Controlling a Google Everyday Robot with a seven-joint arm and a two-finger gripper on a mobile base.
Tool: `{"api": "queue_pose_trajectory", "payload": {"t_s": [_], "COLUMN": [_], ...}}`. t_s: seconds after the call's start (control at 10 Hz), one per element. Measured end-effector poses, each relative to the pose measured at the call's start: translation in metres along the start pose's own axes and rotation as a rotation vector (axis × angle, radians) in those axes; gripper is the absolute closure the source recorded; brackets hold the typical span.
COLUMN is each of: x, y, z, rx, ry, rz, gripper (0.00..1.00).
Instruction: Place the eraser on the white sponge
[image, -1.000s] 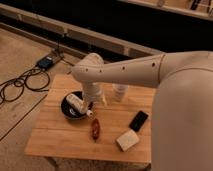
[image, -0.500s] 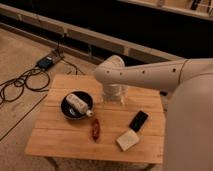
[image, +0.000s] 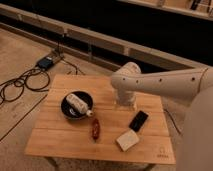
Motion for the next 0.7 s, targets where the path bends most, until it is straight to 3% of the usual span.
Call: {"api": "queue_pose_trajectory", "payload": {"t_s": [0.3,0.7], "x": [0.009,0.017], "y": [-0.036,-0.061], "z": [0.024,0.06], "rx": [-0.019,-0.059], "ry": [0.017,0.065], "rz": [0.079,0.136], "gripper": [0.35,0.35]}}
